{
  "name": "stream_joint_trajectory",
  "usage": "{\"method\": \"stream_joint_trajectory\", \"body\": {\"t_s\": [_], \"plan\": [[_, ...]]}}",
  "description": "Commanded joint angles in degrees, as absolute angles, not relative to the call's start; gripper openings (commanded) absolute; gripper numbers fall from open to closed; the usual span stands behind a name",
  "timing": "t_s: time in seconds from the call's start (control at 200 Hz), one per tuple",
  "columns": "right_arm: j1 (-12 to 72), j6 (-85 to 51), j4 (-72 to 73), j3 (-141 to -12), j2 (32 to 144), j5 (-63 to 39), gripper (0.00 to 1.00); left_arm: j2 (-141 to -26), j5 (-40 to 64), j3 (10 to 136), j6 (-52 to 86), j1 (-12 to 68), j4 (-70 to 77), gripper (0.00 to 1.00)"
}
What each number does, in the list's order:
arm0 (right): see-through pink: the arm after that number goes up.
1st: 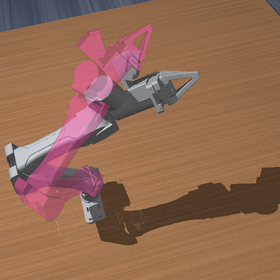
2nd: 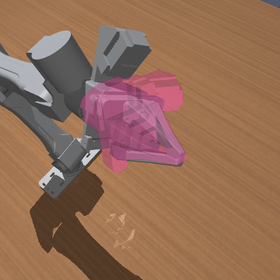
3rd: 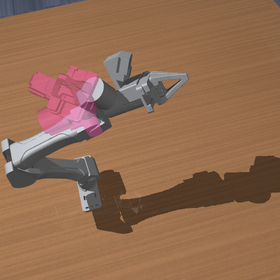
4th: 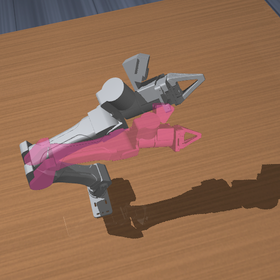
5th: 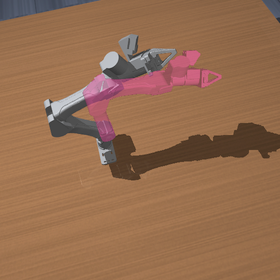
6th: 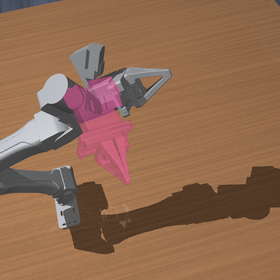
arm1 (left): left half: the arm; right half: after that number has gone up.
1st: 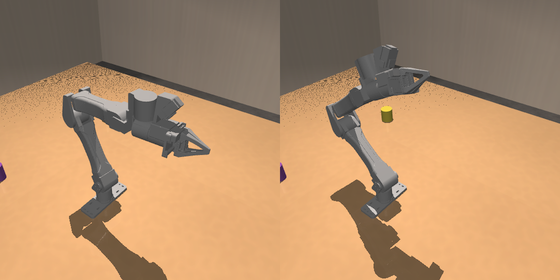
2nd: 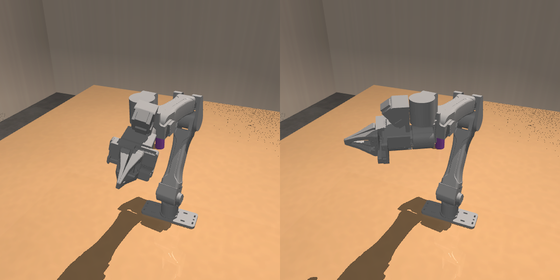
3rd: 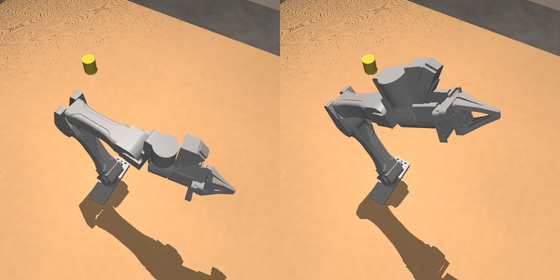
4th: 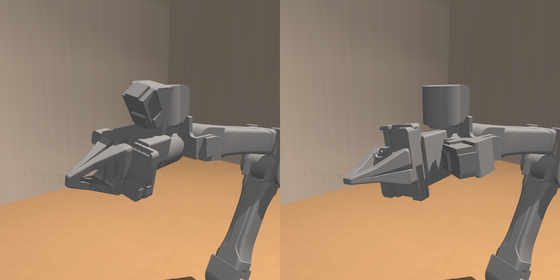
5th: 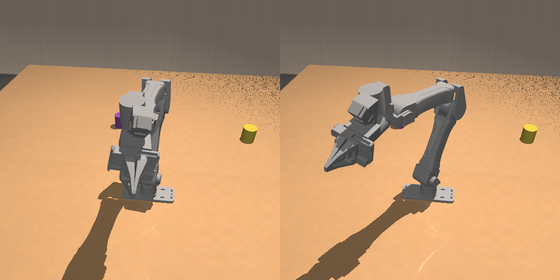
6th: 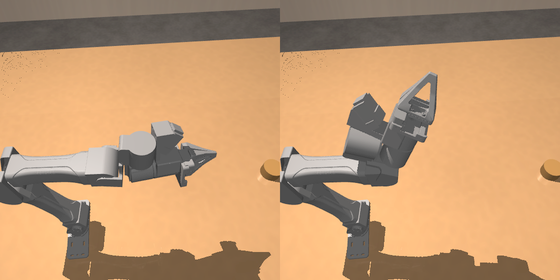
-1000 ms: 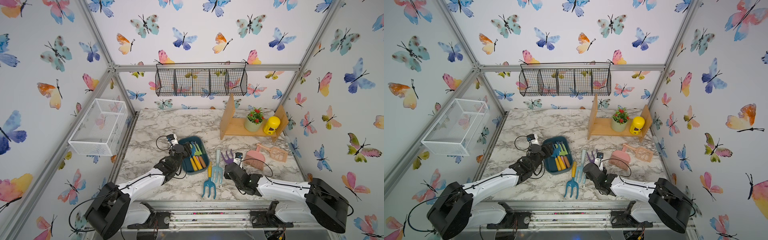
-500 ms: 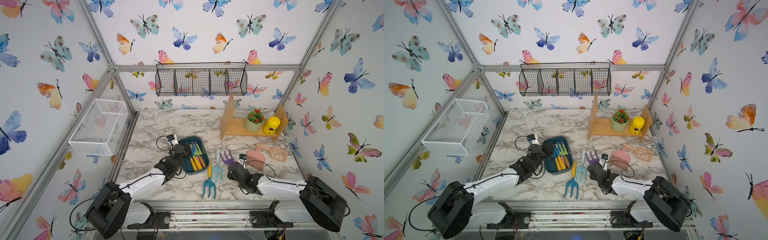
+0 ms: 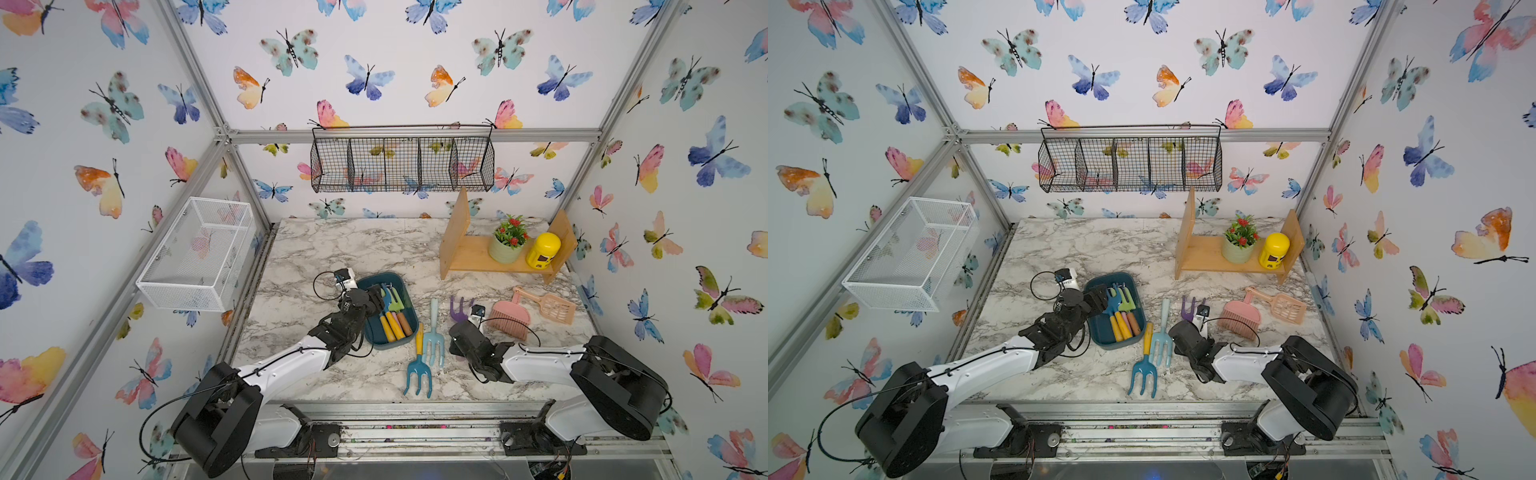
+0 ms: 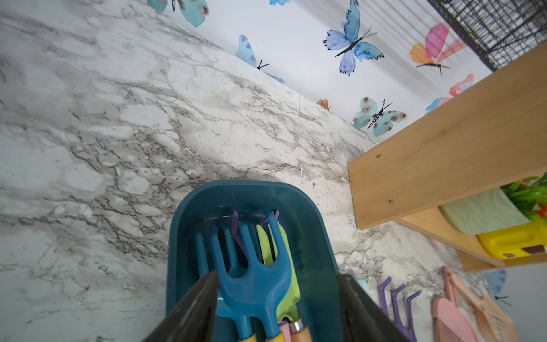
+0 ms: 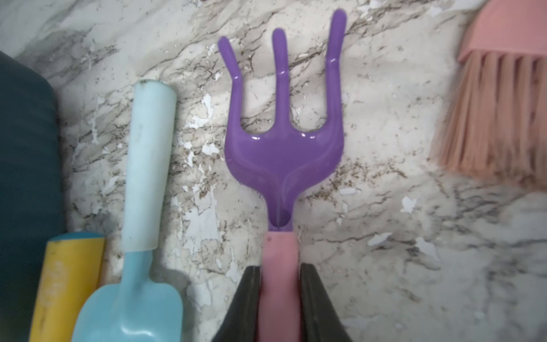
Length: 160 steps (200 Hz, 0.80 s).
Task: Put the rake into the storage box
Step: Pick up the rake at the center of the board, then place the rake in the storage box.
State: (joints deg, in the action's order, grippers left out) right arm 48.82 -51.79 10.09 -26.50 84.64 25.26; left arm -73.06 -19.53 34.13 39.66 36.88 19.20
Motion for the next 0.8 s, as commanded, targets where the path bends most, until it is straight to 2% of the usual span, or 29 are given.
{"method": "stream_joint_trajectory", "body": {"t_s": [0.0,0.205,0.415,0.621,0.796], "plan": [[49.2,-51.5,7.2,-23.4,85.2,15.8,0.03,-73.7,-14.4,35.4,37.5,37.2,21.3,0.76],[49.2,-48.3,11.5,-19.9,72.7,14.1,0.03,-76.3,-5.4,36.7,35.5,37.1,24.5,0.84],[49.2,-44.3,14.9,-17.3,61.1,10.5,0.04,-78.4,1.6,37.1,35.0,37.2,28.1,0.86],[49.2,-40.3,19.7,-18.1,59.4,1.6,0.05,-79.6,2.9,37.3,35.5,37.3,28.9,0.86],[49.2,-39.6,22.3,-19.0,61.5,-2.1,0.05,-80.7,3.4,37.6,36.0,37.3,29.4,0.86]]}}
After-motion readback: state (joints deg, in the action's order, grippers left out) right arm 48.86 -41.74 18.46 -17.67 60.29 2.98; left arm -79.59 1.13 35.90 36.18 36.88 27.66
